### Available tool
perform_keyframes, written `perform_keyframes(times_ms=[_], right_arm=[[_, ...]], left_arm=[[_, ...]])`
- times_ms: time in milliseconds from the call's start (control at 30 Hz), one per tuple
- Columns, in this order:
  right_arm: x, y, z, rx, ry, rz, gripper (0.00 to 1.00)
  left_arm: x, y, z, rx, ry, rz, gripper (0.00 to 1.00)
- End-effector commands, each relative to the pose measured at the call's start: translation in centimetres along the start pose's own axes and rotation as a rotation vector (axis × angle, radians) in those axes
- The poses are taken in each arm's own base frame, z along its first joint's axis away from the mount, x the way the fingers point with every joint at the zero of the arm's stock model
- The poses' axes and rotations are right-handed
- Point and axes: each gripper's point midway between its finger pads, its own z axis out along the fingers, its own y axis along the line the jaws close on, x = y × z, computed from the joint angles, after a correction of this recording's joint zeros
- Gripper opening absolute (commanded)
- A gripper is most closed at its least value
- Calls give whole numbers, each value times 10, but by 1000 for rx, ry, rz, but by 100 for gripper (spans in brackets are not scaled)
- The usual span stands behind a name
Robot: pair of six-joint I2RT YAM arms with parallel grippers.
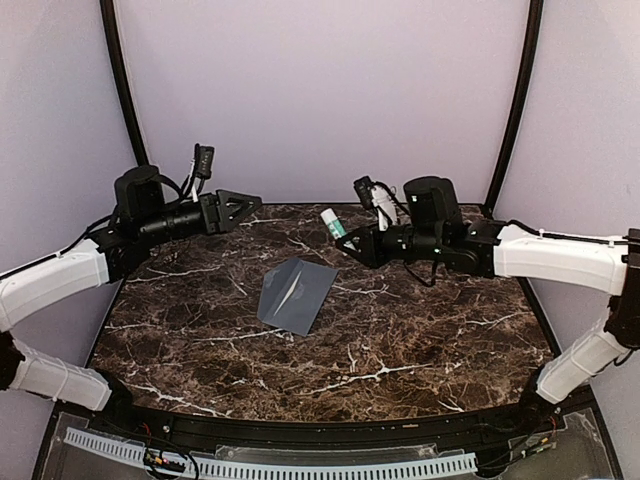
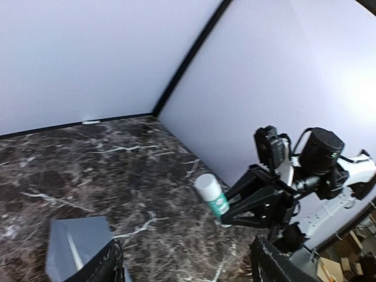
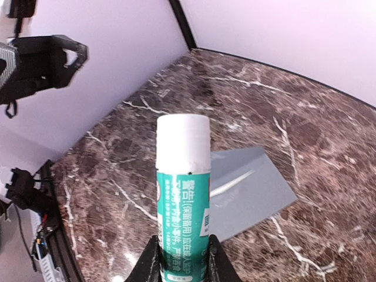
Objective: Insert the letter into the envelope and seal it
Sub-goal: Open the solid glue cap from the solid glue.
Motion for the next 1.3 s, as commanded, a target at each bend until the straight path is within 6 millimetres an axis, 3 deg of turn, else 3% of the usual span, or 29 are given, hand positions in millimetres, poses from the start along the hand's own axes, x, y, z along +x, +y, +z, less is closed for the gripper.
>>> perform_keyframes(times_ms=[0,200,533,1100,1267], right_arm=[[-40,64,-20,-221,-154,-89,12],[-64,108,-35,-350,-293,-111,13],[-80,128,-40,-391,-414,-115,14],[-72,140,-31,-427,-389,-105,14],[-71,142,-29,-436,-383,-111,13]], left_arm=[[-23,-82,11,327,-26,-3,74],[-16,-121,21,527,-17,-96,78],[13,-141,31,574,20,-130,80],[22,-143,44,596,35,-155,26],[25,-136,48,569,36,-172,32]])
